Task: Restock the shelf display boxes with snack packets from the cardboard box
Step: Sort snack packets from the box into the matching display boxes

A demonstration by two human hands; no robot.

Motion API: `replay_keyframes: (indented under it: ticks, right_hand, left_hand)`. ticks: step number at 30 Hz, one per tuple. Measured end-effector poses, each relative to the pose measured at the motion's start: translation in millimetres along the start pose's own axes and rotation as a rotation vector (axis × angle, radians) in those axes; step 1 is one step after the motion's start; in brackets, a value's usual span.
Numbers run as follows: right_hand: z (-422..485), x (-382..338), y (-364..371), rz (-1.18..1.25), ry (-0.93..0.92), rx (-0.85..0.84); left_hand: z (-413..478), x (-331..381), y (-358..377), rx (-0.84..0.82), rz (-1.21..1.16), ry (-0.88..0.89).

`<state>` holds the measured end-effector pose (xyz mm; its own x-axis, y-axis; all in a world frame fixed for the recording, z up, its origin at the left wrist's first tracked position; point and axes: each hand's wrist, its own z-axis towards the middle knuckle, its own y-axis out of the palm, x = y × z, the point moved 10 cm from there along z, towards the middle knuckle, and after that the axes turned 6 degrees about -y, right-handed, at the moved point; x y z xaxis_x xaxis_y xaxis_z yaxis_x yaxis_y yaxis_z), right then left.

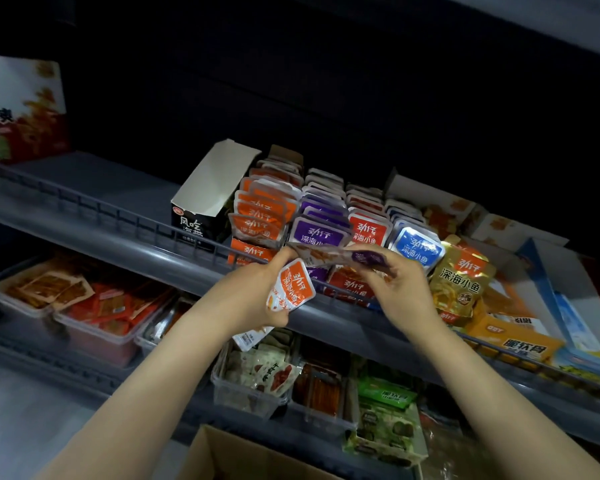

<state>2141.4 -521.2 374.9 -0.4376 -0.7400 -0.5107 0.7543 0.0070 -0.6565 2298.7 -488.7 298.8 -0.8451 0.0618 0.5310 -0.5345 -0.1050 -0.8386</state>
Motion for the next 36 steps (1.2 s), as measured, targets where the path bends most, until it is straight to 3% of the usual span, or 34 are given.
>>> replay_keyframes:
  ticks: [8,23,26,29,32,34,36]
  right_hand:
    - [23.8,-38.8,14.9,-0.481,-0.07,-0.316]
    - [53.1,-76.6,43.0,-0.951,-0.086,-0.547]
    - [57.1,-76.2,44.6,-0.908,-0.076,-0.554]
    - [58.4,-63.6,31.8,-0.605,0.011,-0.485]
    - [43.2,-50.0,20.2,-0.212,0.072,-0.281]
    - [28.9,-43.3,17.9,-0.082,0.049,-0.116]
    - [22.2,-38.5,19.9,-0.041,0.028,-0.056]
  left_hand:
    - [-3.2,-7.2,3.3,-0.012,-0.088,-0.038]
    - [-4.3,-5.7,6.6,0.01,-0.064,-0.013]
    - [-5.5,-8.5,6.7,0.015,-0.082,-0.017]
    - [-5.4,-15.8,2.7,0.032,-0.13,-0.043]
    - [-6.0,-17.3,2.0,0.047,-0.147,-0.038]
    - [-6.8,-17.9,3.3,0.048,-0.155,-0.043]
    - [-7.2,-18.4,4.4,0.047,-0.156,-0.041]
